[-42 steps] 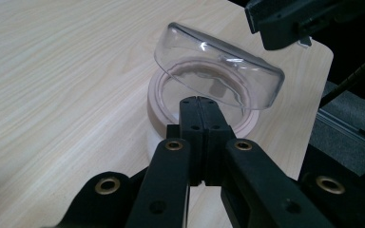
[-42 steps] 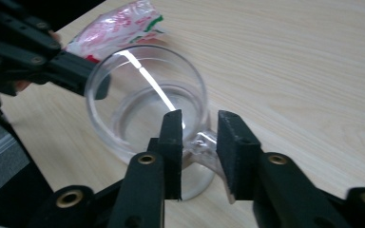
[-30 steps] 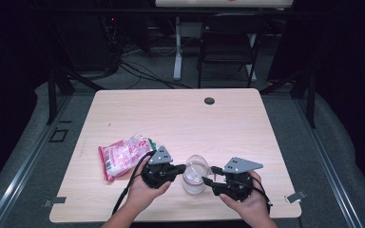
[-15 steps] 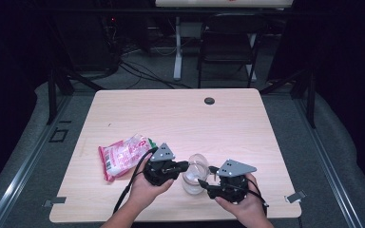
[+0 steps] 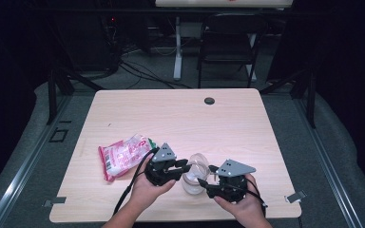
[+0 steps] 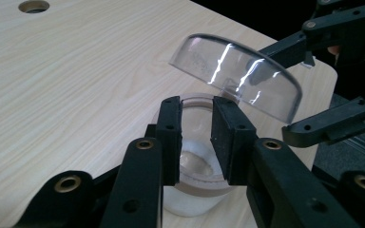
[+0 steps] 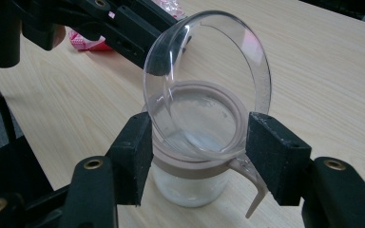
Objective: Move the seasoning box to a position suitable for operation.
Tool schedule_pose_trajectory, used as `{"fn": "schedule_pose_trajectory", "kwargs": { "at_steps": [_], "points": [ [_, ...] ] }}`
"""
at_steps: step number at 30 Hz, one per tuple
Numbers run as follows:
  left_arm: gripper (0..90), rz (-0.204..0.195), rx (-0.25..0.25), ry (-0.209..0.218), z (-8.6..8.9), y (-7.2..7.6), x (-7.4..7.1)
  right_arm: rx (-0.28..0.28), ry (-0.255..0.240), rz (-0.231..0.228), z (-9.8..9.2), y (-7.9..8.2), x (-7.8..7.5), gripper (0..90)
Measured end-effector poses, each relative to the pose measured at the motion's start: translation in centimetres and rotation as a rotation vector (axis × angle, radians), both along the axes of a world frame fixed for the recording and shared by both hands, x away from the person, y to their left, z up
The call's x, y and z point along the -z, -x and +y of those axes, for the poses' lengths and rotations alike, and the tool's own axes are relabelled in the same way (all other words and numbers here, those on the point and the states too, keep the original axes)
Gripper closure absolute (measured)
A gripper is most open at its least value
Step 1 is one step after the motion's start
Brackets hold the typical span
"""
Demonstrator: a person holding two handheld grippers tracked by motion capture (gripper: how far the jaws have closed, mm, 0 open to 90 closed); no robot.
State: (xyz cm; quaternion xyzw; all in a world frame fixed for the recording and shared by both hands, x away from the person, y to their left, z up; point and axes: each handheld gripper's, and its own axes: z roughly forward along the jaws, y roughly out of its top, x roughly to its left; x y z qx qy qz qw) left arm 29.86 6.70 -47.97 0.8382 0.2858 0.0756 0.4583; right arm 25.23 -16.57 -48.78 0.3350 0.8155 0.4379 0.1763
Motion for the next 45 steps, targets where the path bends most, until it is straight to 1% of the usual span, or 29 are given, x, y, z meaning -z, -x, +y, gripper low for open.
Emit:
{"fn": "schedule_pose_trajectory", "kwargs": {
  "at_steps": [3,5,8,9,13,14,15,16,20,21,25,26,27,31,37,40,45],
  "points": [
    [69.1,-0.005,-0.017,-0.008,-0.1,-0.2,0.4,0.002,-0.005,0.001,0.0,0.0,0.0,42.0],
    [69.1,0.006,-0.023,-0.019,-0.1,-0.3,0.9,0.002,-0.006,0.003,-0.1,0.0,0.0,42.1],
    [69.1,0.012,-0.025,-0.026,-0.1,-0.3,1.2,0.001,-0.009,0.004,-0.1,0.0,0.0,42.1],
    [69.0,0.006,-0.025,-0.032,0.0,-0.4,1.3,0.001,-0.012,0.004,-0.1,0.0,0.0,42.2],
    [67.4,0.018,-0.028,-0.026,-0.1,-0.4,1.6,0.0,-0.013,0.003,-0.2,0.0,0.0,42.2],
    [67.5,0.018,-0.03,-0.035,-0.1,-0.4,1.7,0.0,-0.013,0.003,-0.2,0.0,0.0,42.3],
    [67.5,0.018,-0.03,-0.035,-0.1,-0.4,1.7,-0.001,-0.012,0.004,-0.2,0.0,0.0,42.2],
    [67.5,0.013,-0.032,-0.046,-0.2,-0.4,1.9,0.0,-0.014,0.004,-0.2,0.0,0.1,42.2],
    [67.5,0.015,-0.035,-0.049,-0.3,-0.4,2.1,0.001,-0.014,0.004,-0.2,0.0,0.0,42.3],
    [67.5,0.023,-0.03,-0.055,-0.3,-0.4,2.2,0.001,-0.017,0.004,-0.2,0.0,0.1,42.4],
    [67.4,0.019,-0.033,-0.057,-0.3,-0.5,2.3,0.0,-0.02,0.006,-0.3,0.0,0.1,42.5],
    [67.4,0.012,-0.037,-0.057,-0.3,-0.5,2.3,0.0,-0.022,0.005,-0.3,-0.1,0.1,42.5],
    [67.4,0.023,-0.031,-0.062,-0.3,-0.5,2.3,0.0,-0.022,0.005,-0.3,-0.1,0.1,42.5],
    [67.9,0.014,-0.034,-0.077,-0.3,-0.5,2.5,0.002,-0.023,0.004,-0.4,0.0,0.0,42.7],
    [71.2,0.01,-0.039,-0.075,-0.3,-0.5,2.6,0.006,-0.043,0.007,-0.8,0.0,0.0,42.6],
    [71.7,0.009,-0.037,-0.069,-0.3,-0.4,2.6,0.013,-0.038,0.002,-1.0,0.0,0.0,42.7],
    [72.5,0.006,-0.037,-0.068,-0.3,-0.4,2.6,0.022,-0.053,-0.001,-1.4,0.0,-0.1,42.7]
  ]
}}
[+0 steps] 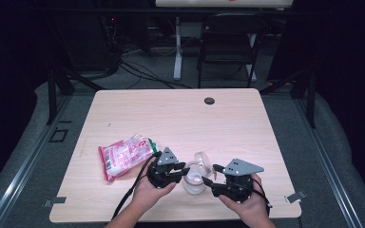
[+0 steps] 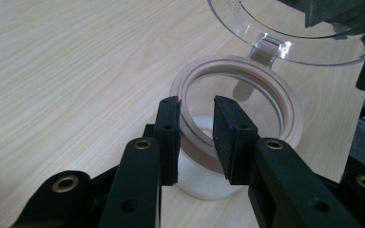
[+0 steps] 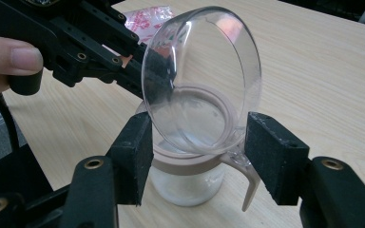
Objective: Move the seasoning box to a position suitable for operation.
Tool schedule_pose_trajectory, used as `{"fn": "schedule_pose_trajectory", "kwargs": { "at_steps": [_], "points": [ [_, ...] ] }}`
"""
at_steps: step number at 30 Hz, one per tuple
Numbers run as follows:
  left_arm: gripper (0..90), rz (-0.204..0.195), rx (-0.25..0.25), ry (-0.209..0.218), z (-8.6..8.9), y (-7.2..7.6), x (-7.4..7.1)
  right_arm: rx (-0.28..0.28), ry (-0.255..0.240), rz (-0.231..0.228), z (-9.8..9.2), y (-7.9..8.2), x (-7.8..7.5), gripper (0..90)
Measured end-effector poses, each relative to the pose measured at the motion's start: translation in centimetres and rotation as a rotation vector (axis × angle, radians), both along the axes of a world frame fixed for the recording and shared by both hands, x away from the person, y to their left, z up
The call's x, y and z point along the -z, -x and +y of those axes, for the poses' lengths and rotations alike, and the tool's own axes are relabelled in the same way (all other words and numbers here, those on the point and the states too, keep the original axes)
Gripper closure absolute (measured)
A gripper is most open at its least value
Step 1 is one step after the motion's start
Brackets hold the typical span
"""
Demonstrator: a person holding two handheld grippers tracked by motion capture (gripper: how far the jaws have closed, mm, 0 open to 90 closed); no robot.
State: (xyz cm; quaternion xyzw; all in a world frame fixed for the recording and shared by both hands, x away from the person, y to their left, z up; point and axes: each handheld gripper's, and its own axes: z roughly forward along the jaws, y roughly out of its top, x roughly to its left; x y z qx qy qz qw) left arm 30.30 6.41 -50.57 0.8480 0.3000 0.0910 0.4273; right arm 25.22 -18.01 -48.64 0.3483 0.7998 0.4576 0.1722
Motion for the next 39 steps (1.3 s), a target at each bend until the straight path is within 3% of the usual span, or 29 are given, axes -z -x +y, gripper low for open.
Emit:
{"fn": "schedule_pose_trajectory", "kwargs": {
  "at_steps": [19,25,29,39],
  "points": [
    [73.8,-0.007,0.003,-0.003,0.1,0.0,0.0,0.026,-0.03,-0.006,-2.5,0.2,-0.6,47.2],
    [73.9,-0.006,0.001,-0.003,0.1,0.1,0.0,0.04,-0.03,0.014,-3.1,0.0,-0.1,48.7],
    [74.0,-0.006,0.0,-0.002,0.1,0.1,0.0,0.028,0.006,0.023,-2.9,-0.2,0.5,48.7],
    [74.0,-0.006,-0.001,0.0,0.1,0.1,0.0,0.038,0.042,0.045,-2.9,-0.7,1.7,51.0]
  ]
}}
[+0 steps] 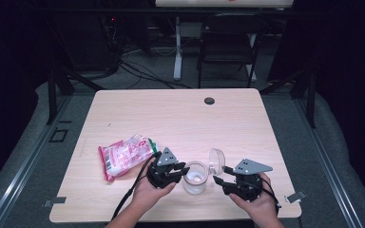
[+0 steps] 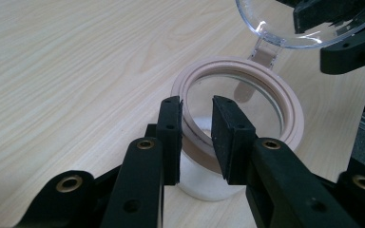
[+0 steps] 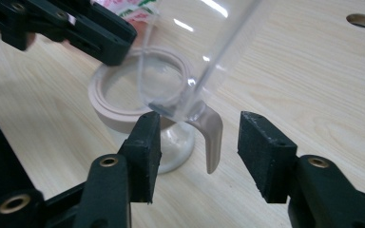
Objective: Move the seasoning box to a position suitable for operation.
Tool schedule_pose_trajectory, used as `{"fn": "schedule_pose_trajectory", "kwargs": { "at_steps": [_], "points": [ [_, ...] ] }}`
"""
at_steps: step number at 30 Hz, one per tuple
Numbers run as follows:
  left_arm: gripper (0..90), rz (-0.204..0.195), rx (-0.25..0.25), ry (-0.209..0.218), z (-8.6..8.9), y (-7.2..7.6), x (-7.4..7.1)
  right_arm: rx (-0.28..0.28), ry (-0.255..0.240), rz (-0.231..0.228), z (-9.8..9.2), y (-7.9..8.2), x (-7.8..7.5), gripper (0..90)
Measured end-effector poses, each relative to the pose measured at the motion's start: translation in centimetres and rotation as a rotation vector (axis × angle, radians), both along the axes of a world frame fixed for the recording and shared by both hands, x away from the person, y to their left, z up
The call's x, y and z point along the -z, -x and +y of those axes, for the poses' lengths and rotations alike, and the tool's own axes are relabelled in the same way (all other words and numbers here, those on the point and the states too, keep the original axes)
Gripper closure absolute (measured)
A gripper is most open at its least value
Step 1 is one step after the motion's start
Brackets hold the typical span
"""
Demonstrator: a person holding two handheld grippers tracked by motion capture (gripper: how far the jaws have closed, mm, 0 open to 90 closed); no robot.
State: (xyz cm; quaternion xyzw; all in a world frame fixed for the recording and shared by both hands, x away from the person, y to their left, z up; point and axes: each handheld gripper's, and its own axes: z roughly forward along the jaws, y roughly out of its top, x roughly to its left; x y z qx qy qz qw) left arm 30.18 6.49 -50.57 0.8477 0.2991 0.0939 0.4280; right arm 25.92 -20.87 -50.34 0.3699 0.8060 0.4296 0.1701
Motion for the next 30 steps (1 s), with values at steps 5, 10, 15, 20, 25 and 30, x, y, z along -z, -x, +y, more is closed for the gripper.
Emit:
{"fn": "schedule_pose_trajectory", "kwargs": {
  "at_steps": [5,10,15,20,25,30],
  "points": [
    [74.0,0.002,-0.003,0.009,0.0,0.0,0.1,0.011,0.01,0.016,-0.1,-0.4,0.9,55.4],
    [74.0,0.001,-0.006,0.011,0.0,0.0,0.1,0.019,-0.004,0.053,0.0,-0.8,1.9,62.0],
    [73.9,0.0,-0.011,0.02,0.0,0.0,0.2,0.03,0.01,0.06,0.4,-1.1,2.5,65.8],
    [73.8,0.001,-0.011,0.019,0.0,0.0,0.2,0.045,0.016,0.056,0.8,-1.5,3.2,66.3],
    [72.2,0.002,-0.015,0.034,0.2,-0.1,0.1,0.054,0.011,0.06,0.9,-1.8,3.6,68.3],
    [71.5,-0.002,-0.027,0.05,0.7,-0.2,-0.1,0.054,-0.007,0.088,0.8,-2.1,3.9,70.5]
  ]
}}
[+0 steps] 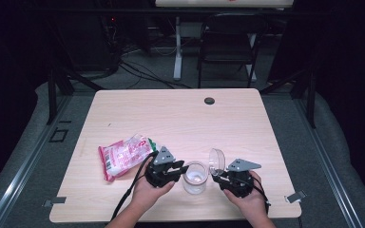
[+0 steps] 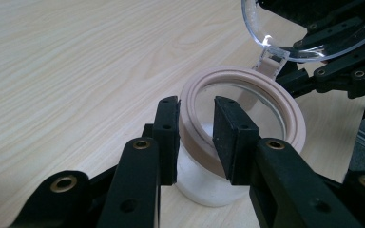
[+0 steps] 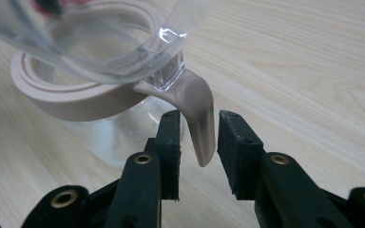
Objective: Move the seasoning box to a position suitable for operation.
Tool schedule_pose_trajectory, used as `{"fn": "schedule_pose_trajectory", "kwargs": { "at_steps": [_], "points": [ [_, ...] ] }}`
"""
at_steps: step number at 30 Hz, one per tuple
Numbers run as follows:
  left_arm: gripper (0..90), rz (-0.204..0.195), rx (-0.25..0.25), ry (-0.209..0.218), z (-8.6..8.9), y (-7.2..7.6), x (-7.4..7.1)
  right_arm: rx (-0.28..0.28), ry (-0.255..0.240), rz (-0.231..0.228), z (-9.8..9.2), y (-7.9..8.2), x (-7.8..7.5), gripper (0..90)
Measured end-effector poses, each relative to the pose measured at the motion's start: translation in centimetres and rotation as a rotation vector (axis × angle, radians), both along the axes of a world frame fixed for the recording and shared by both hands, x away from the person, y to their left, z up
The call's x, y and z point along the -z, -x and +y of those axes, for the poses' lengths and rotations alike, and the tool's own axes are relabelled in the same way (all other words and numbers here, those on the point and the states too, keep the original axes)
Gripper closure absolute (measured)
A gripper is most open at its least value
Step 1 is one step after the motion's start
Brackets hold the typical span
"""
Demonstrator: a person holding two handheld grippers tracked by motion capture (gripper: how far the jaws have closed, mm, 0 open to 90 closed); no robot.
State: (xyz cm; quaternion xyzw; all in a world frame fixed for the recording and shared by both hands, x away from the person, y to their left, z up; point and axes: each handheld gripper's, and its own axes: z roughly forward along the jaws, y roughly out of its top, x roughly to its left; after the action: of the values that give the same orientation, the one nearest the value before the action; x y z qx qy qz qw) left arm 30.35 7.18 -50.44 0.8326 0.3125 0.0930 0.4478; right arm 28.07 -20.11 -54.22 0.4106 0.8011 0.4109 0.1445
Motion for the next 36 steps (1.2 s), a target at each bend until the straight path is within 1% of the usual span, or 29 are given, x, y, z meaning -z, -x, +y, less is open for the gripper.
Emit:
{"fn": "schedule_pose_trajectory", "kwargs": {
  "at_steps": [3,4,6,8,10,12,13,14,16,18,19,23,25,28,29,31,34,36],
  "points": [
    [71.5,-0.003,-0.013,0.005,0.3,0.0,-0.1,-0.002,-0.009,0.017,-0.1,-0.2,0.2,73.0],
    [71.5,-0.003,-0.012,-0.001,0.5,0.0,-0.2,0.001,-0.021,0.017,-0.1,-0.2,0.2,74.1],
    [71.4,-0.009,-0.019,0.006,0.7,0.0,-0.3,0.001,-0.018,0.016,-0.1,-0.2,0.2,75.5],
    [71.3,-0.009,-0.027,0.005,0.9,0.0,-0.4,-0.004,-0.022,0.02,-0.1,-0.3,0.2,75.9],
    [71.2,-0.021,-0.033,0.002,1.2,0.0,-0.5,-0.005,-0.023,0.021,-0.2,-0.4,0.2,76.3],
    [71.0,-0.026,-0.04,0.006,1.6,0.0,-0.7,0.0,-0.022,0.019,-0.3,-0.5,0.2,76.8],
    [70.9,-0.026,-0.045,0.007,1.7,0.0,-0.8,0.004,-0.03,0.018,-0.3,-0.6,0.2,77.1],
    [70.8,-0.032,-0.054,0.01,2.0,0.0,-0.9,0.002,-0.021,0.02,-0.4,-0.6,0.1,77.5],
    [70.6,-0.035,-0.056,0.011,2.3,0.0,-1.1,0.009,-0.029,0.017,-0.4,-0.8,0.1,78.2],
    [70.6,-0.042,-0.07,0.016,2.7,0.0,-1.3,0.011,-0.029,0.017,-0.5,-1.0,0.1,79.3],
    [70.3,-0.041,-0.077,0.019,2.9,0.0,-1.3,0.018,-0.046,0.015,-0.6,-1.3,0.0,80.6],
    [69.9,-0.052,-0.102,0.022,4.0,0.1,-1.6,0.018,-0.053,0.018,-0.8,-1.7,0.0,81.2],
    [69.6,-0.053,-0.115,0.027,4.5,0.1,-1.7,0.018,-0.049,0.018,-0.9,-1.9,0.0,81.5],
    [68.7,-0.057,-0.139,0.029,5.3,0.1,-1.9,0.018,-0.06,0.017,-1.0,-2.4,0.1,82.1],
    [68.4,-0.052,-0.148,0.034,5.6,0.2,-1.9,0.02,-0.056,0.018,-1.0,-2.5,0.1,82.1],
    [67.4,-0.059,-0.162,0.034,6.1,0.2,-1.9,0.02,-0.054,0.017,-1.0,-2.9,0.1,82.1],
    [65.3,-0.063,-0.194,0.032,7.2,0.3,-1.9,0.027,-0.065,0.018,-1.0,-3.4,0.1,81.9],
    [63.3,-0.065,-0.212,0.032,7.8,0.4,-2.0,0.032,-0.085,0.023,-1.1,-4.0,0.2,81.7]
  ]
}}
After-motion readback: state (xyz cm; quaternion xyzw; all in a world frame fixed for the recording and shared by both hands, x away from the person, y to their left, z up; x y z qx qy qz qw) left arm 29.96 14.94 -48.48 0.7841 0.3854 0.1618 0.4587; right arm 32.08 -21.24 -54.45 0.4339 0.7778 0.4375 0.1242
